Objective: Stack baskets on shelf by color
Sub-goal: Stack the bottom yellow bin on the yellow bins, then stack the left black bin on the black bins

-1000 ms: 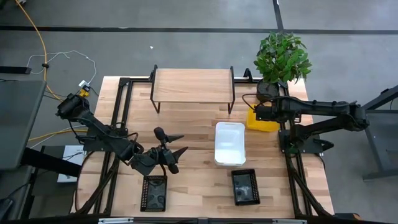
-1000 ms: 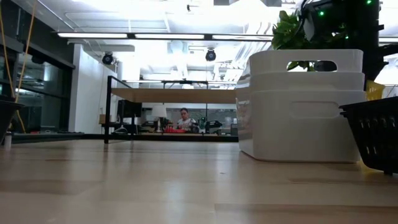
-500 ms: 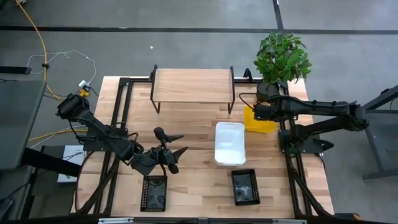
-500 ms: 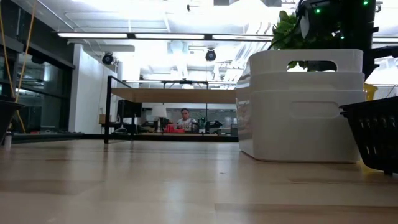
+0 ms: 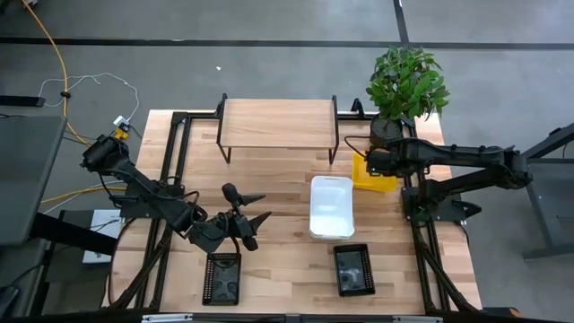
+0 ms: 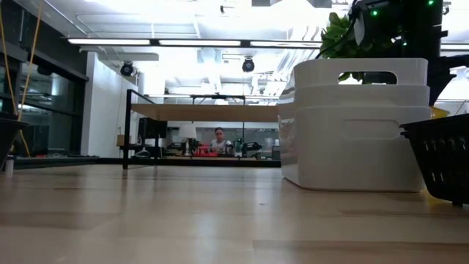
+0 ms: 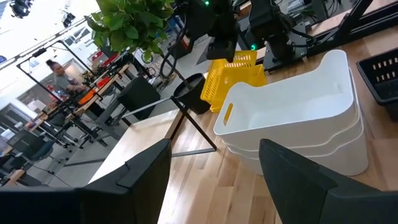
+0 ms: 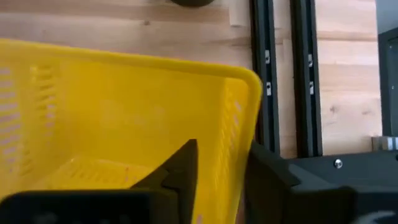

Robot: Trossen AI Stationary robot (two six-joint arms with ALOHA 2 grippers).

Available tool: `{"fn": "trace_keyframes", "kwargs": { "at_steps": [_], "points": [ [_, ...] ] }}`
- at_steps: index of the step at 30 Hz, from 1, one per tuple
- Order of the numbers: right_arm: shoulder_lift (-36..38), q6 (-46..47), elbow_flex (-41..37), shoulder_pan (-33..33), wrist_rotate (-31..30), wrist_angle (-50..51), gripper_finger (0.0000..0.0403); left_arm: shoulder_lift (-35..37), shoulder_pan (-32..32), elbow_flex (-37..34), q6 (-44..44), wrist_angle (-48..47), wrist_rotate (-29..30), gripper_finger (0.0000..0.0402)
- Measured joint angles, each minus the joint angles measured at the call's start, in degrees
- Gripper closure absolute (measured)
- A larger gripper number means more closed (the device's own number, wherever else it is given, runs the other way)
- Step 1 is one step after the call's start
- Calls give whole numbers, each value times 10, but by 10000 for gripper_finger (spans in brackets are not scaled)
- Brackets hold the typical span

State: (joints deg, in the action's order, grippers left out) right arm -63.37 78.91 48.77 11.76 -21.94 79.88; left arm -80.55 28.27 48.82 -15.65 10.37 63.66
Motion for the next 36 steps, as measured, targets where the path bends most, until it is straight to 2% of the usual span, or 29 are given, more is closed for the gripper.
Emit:
{"fn": "trace_keyframes", "kwargs": {
  "at_steps": [5,10,19,24,31,36],
  "points": [
    [4,-43,0,0,33,2,243,0,0,0,0,0,0,172],
    [30,-59,10,-10,44,10,219,0,0,0,0,0,0,172],
    [85,-59,29,-72,26,-16,217,0,0,0,0,0,0,172],
    [82,-61,9,-110,-13,-59,217,0,0,0,5,1,-1,172],
    [81,-166,-46,-123,-20,-200,217,0,0,0,5,1,-1,172],
    [97,-234,-51,-133,-36,-250,217,0,0,0,5,1,0,172]
  ]
}}
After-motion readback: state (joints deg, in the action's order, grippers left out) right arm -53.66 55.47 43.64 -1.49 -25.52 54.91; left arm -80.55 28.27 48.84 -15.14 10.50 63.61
